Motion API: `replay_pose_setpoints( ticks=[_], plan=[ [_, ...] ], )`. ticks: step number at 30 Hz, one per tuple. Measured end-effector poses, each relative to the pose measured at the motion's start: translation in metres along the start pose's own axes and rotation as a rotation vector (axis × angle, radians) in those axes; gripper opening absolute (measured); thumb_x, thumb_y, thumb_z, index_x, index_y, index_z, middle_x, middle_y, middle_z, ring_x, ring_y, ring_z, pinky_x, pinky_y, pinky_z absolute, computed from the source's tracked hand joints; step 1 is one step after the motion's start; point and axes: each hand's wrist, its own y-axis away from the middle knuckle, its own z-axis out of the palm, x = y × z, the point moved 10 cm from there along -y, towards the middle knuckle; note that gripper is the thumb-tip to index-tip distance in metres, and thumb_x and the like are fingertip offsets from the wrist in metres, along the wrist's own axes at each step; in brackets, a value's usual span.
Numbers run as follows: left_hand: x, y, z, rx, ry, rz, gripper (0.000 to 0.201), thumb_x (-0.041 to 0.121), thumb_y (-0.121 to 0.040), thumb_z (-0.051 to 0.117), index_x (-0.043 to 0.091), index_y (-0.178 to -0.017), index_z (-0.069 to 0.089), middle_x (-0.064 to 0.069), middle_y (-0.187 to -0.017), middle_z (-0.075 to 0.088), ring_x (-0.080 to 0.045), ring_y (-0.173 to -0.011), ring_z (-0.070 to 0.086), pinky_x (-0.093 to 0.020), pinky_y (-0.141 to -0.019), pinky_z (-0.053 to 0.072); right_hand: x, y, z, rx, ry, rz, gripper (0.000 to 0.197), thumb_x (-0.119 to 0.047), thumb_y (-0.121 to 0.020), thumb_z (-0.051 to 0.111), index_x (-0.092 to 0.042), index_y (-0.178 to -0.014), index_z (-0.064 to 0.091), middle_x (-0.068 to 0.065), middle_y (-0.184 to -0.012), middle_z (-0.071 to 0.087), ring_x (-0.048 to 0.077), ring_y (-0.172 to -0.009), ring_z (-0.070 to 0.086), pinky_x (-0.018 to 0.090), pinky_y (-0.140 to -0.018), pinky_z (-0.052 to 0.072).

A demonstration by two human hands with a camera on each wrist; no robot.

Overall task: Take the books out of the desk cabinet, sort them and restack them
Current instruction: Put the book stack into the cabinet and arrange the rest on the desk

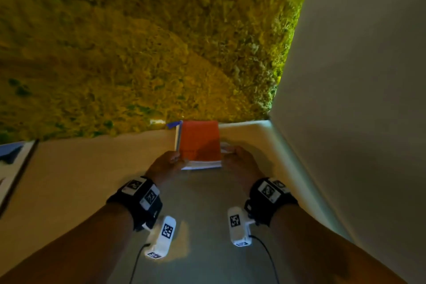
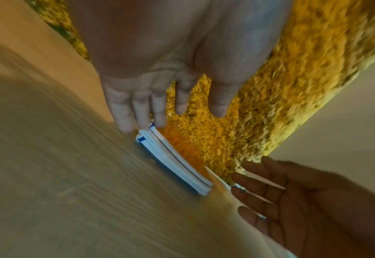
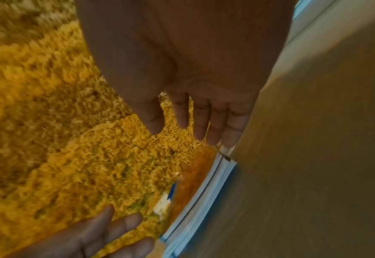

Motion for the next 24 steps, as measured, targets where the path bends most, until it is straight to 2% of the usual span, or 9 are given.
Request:
replay_pose_setpoints(
  ticks=[3, 6, 9, 11, 13, 15, 18, 21, 24],
  plan=[
    [-0.008, -0.048, -0.012, 0.149, -0.095, -0.053, 0.091, 0.061, -0.070, 0.070, 0.011, -0.142, 0.046, -0.016, -0.141, 0.053, -0.034, -0.125, 0.054, -0.045, -0.103, 0.047, 0.016, -0.060, -0.008, 0.025, 0.218, 0.047, 0.038, -0.026, -0.097, 0.058, -0.015, -0.133, 0.060, 0.002, -0.117, 0.063, 0.010, -0.088, 0.062, 0.017, -0.068, 0.049],
    [-0.012, -0.072, -0.014, 0.214, -0.162, -0.109, 0.076, 0.043, -0.092, 0.064, 0.006, -0.151, 0.033, -0.017, -0.154, 0.040, -0.035, -0.137, 0.044, -0.035, -0.103, 0.038, 0.043, -0.093, 0.002, -0.001, 0.248, 0.113, 0.054, -0.042, -0.088, 0.057, -0.017, -0.136, 0.061, 0.005, -0.134, 0.065, 0.026, -0.111, 0.066, 0.035, -0.089, 0.054],
    [-0.013, -0.093, -0.014, 0.229, -0.160, -0.110, 0.073, 0.049, -0.093, 0.060, 0.007, -0.150, 0.039, -0.014, -0.154, 0.041, -0.034, -0.137, 0.044, -0.035, -0.102, 0.037, 0.047, -0.102, 0.017, -0.015, 0.209, 0.100, 0.040, -0.039, -0.091, 0.061, -0.021, -0.126, 0.068, 0.005, -0.122, 0.071, 0.028, -0.107, 0.068, 0.038, -0.088, 0.054],
    [-0.021, -0.097, -0.015, 0.230, -0.145, -0.156, 0.075, 0.061, -0.085, 0.062, 0.003, -0.133, 0.057, -0.021, -0.136, 0.058, -0.037, -0.118, 0.058, -0.037, -0.089, 0.042, 0.041, -0.098, 0.024, -0.002, 0.209, 0.075, 0.026, -0.036, -0.090, 0.060, -0.020, -0.107, 0.072, 0.003, -0.101, 0.074, 0.024, -0.086, 0.067, 0.034, -0.074, 0.050],
    [-0.028, -0.088, -0.011, 0.210, -0.013, -0.215, 0.060, 0.059, -0.075, 0.072, 0.001, -0.088, 0.067, -0.025, -0.084, 0.068, -0.034, -0.071, 0.063, -0.042, -0.068, 0.045, 0.037, -0.091, 0.028, -0.010, 0.236, 0.034, 0.019, -0.028, -0.090, 0.057, -0.013, -0.081, 0.065, 0.006, -0.074, 0.065, 0.024, -0.066, 0.057, 0.036, -0.066, 0.045],
    [-0.034, -0.074, -0.006, 0.173, 0.113, -0.263, 0.036, 0.037, -0.079, 0.077, 0.006, -0.074, 0.058, -0.013, -0.058, 0.054, -0.027, -0.053, 0.047, -0.038, -0.054, 0.042, 0.039, -0.080, 0.032, -0.049, 0.215, 0.051, 0.024, -0.024, -0.090, 0.059, -0.002, -0.093, 0.068, 0.019, -0.086, 0.070, 0.037, -0.078, 0.064, 0.047, -0.077, 0.054],
    [-0.032, -0.048, 0.009, 0.005, 0.218, -0.204, 0.024, 0.006, -0.080, 0.074, 0.000, -0.102, 0.065, -0.010, -0.082, 0.065, -0.030, -0.072, 0.060, -0.037, -0.075, 0.050, 0.043, -0.056, 0.044, -0.155, 0.144, 0.070, 0.030, -0.023, -0.095, 0.066, 0.000, -0.113, 0.071, 0.018, -0.107, 0.074, 0.034, -0.096, 0.069, 0.044, -0.082, 0.056],
    [-0.028, -0.011, 0.009, -0.115, 0.357, 0.001, 0.080, 0.002, -0.053, 0.079, 0.010, -0.130, 0.059, -0.014, -0.113, 0.073, -0.031, -0.102, 0.071, -0.046, -0.094, 0.056, 0.052, -0.026, 0.053, -0.226, -0.080, 0.120, 0.021, -0.029, -0.087, 0.076, -0.016, -0.103, 0.073, 0.004, -0.097, 0.077, 0.017, -0.077, 0.072, 0.030, -0.064, 0.056],
    [-0.046, 0.039, -0.001, -0.090, 0.368, 0.130, 0.081, 0.001, -0.055, 0.076, 0.019, -0.131, 0.056, -0.010, -0.124, 0.069, -0.024, -0.114, 0.066, -0.036, -0.094, 0.055, 0.057, 0.021, 0.061, -0.259, -0.222, 0.160, 0.008, -0.019, -0.086, 0.077, -0.018, -0.087, 0.070, 0.005, -0.074, 0.066, 0.013, -0.051, 0.055, 0.023, -0.045, 0.038]
  ],
)
